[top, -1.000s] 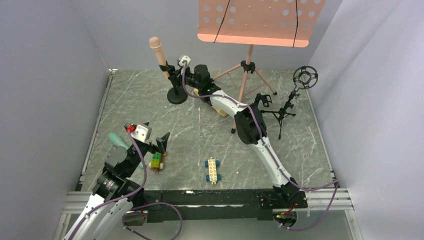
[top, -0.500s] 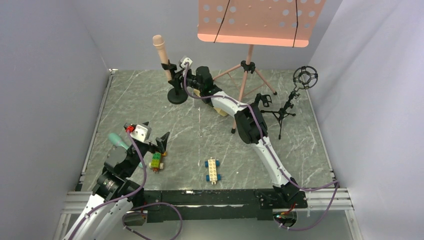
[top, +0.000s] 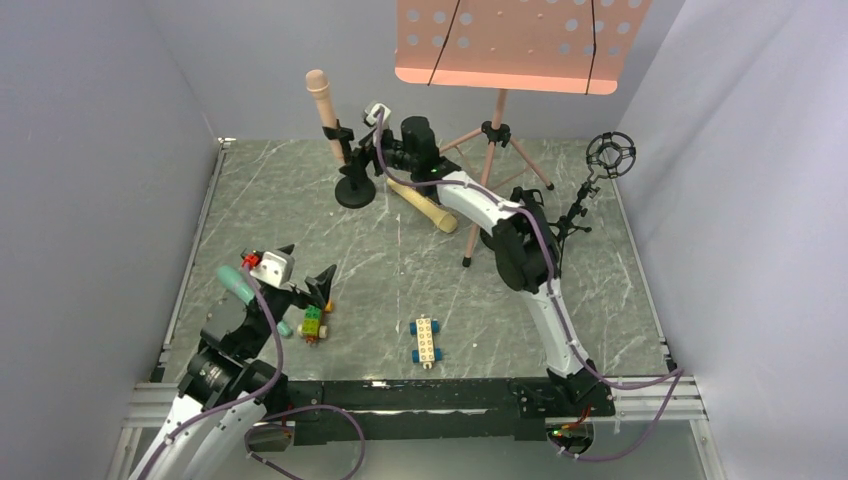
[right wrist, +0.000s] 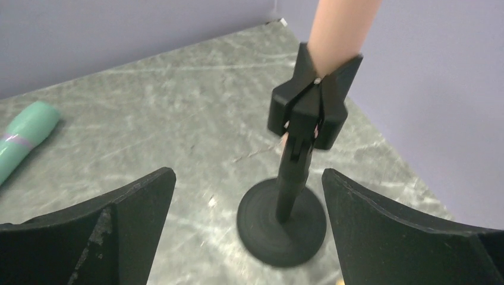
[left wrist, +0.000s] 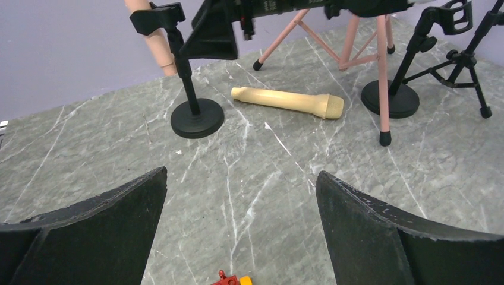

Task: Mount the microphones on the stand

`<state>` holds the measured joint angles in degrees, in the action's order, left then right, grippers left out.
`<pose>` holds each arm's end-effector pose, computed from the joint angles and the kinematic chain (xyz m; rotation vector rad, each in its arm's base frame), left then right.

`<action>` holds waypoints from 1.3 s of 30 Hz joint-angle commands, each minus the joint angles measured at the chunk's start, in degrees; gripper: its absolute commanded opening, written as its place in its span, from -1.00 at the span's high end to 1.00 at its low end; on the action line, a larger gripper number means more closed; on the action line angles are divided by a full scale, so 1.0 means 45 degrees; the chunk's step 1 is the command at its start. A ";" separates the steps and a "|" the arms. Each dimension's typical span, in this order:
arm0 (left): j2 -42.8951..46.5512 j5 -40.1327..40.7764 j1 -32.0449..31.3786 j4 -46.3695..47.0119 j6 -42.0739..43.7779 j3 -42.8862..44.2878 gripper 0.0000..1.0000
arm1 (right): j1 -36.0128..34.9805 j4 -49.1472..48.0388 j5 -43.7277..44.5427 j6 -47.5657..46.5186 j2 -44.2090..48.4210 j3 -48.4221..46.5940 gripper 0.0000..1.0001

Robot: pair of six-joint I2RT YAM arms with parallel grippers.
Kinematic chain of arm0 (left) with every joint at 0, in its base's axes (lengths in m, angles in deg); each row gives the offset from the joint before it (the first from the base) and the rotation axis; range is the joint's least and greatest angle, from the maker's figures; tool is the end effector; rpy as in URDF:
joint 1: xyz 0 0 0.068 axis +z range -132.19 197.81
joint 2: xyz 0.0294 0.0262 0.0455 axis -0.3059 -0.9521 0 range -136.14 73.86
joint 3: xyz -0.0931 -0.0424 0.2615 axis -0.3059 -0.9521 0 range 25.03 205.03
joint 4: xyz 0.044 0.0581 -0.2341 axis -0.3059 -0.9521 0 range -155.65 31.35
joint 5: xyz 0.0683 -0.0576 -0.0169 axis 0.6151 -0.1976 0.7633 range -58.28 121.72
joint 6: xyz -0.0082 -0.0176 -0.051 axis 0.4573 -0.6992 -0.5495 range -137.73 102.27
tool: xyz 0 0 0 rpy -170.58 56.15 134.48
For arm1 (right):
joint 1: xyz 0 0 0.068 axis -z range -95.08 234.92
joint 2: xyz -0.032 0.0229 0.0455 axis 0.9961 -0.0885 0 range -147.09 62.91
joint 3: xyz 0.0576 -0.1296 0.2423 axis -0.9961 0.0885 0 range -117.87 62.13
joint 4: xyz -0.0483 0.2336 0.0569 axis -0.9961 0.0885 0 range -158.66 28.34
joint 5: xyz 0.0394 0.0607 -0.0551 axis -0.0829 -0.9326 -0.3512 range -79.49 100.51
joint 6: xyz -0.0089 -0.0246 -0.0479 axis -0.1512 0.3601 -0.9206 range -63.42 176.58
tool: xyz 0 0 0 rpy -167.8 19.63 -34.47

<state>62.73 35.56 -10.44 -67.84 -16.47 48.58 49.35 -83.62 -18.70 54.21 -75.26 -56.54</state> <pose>0.0650 -0.0323 0.2798 0.3356 1.4860 -0.3264 0.4475 0.3420 0.2673 -0.9198 1.4435 0.8547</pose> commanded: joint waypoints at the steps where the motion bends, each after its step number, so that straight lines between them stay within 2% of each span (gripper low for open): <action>1: -0.0228 -0.0126 0.0042 -0.0612 -0.0939 0.1277 -0.99 | 0.0432 0.1715 -0.1489 -0.0540 0.2411 0.1476 -0.99; 5: -0.0716 -0.0245 0.0031 -0.1347 -0.1423 0.1990 -0.99 | 0.0449 0.4263 -0.2899 -0.2559 0.4389 0.3507 -0.99; 7: -0.0987 -0.0307 0.0043 -0.1450 -0.1524 0.2167 -0.99 | 0.0439 0.5744 -0.4289 -0.3838 0.5351 0.4386 -0.99; 10: -0.1386 -0.0368 0.0028 -0.1371 -0.1656 0.2351 -0.99 | 0.0432 0.7837 -0.6405 -0.5947 0.7163 0.5994 -0.99; 12: -0.1719 -0.0415 0.0033 -0.0912 -0.1934 0.2349 -0.99 | 0.0372 0.9174 -0.6914 -0.7389 0.8359 0.6958 -0.99; 17: -0.3548 -0.1085 0.0091 -0.0221 -0.2541 0.3005 -0.99 | 0.0591 1.2407 -0.5142 -0.9670 1.0941 0.8173 -0.99; 20: -0.4898 -0.2061 0.0544 -0.0093 -0.2639 0.3826 -0.99 | 0.1130 1.3224 -0.4223 -1.0333 1.2572 0.9115 -1.00; 25: -0.6448 -0.3876 0.1506 0.0047 -0.2133 0.4782 -0.99 | 0.3087 1.4650 -0.4572 -1.0635 1.4357 0.9790 -1.00; 30: -0.7081 -0.3223 0.1517 -0.0975 -0.0462 0.5217 -0.99 | 0.4969 1.4185 -0.5235 -0.9722 1.6194 1.0892 -1.00; 32: -0.6880 -0.2963 0.1517 -0.0987 0.0443 0.4804 -0.99 | 0.6016 1.3933 -0.5215 -0.9047 1.6584 1.1042 -1.00; 35: -0.6435 -0.2803 0.1512 -0.0459 0.0770 0.3767 -0.99 | 0.7612 1.3028 -0.4981 -0.7755 1.7004 1.1305 -1.00; 39: -0.6210 -0.2719 0.1513 -0.1160 0.1334 0.4006 -0.99 | 0.9843 1.1764 -0.7039 -0.6515 1.7323 1.2102 -1.00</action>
<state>33.50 22.55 -3.86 -72.50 -15.12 65.85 86.44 -23.45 -42.15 17.31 0.98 -5.05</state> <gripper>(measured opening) 0.994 0.995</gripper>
